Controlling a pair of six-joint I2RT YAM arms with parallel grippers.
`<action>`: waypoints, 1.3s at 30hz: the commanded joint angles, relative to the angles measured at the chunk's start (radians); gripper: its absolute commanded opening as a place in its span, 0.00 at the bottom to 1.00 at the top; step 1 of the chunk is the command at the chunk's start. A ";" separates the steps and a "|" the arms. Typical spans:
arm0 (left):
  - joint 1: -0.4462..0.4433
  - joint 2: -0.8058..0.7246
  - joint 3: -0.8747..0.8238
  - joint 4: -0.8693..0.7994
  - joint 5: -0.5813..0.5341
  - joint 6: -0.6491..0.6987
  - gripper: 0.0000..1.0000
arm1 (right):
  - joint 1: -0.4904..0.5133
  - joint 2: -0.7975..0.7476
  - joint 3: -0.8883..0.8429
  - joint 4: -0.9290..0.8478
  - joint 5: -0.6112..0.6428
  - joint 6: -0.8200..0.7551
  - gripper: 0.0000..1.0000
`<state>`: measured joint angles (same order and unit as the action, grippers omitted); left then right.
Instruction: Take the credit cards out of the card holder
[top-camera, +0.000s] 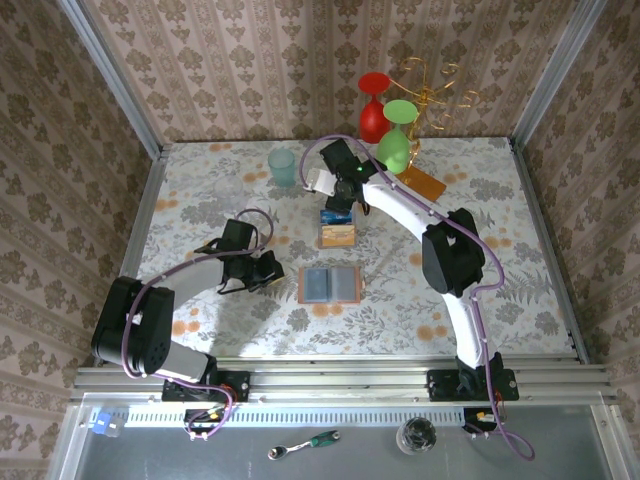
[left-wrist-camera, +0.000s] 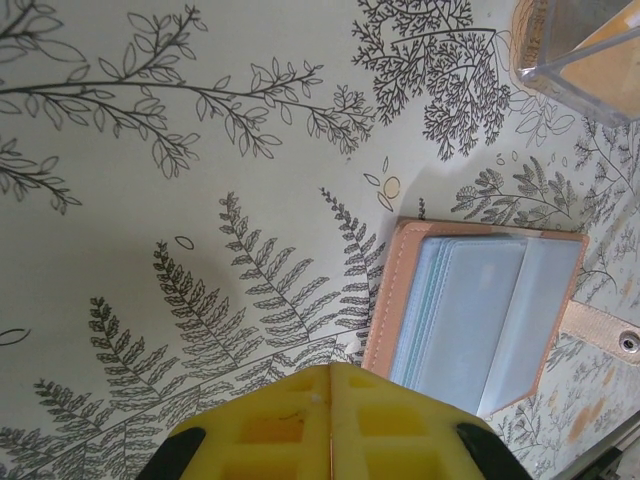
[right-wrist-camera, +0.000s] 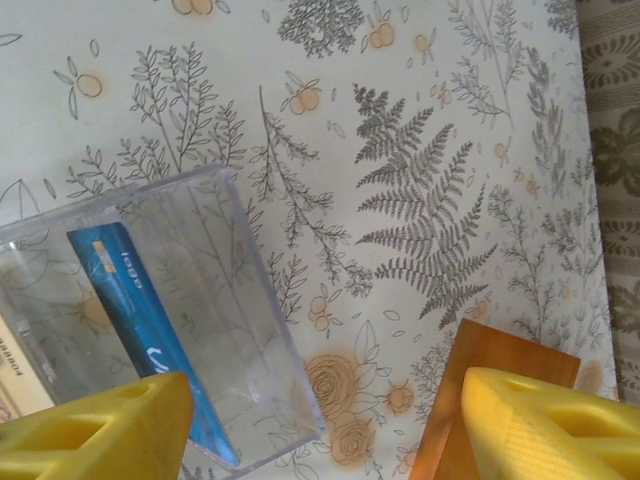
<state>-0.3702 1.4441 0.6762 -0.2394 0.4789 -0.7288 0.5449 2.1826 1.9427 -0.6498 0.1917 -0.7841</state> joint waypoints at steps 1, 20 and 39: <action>0.011 -0.021 -0.015 0.003 0.018 -0.005 0.09 | -0.006 0.044 0.048 0.013 0.027 0.013 0.73; 0.018 -0.026 -0.023 0.013 0.027 -0.007 0.09 | -0.006 0.061 0.021 0.010 0.008 0.022 0.74; -0.037 -0.010 -0.009 0.073 0.023 -0.039 0.10 | 0.079 -0.204 -0.169 0.028 -0.040 0.243 0.73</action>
<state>-0.3920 1.4441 0.6613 -0.1864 0.4988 -0.7479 0.5938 2.0315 1.8198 -0.6270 0.1810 -0.6331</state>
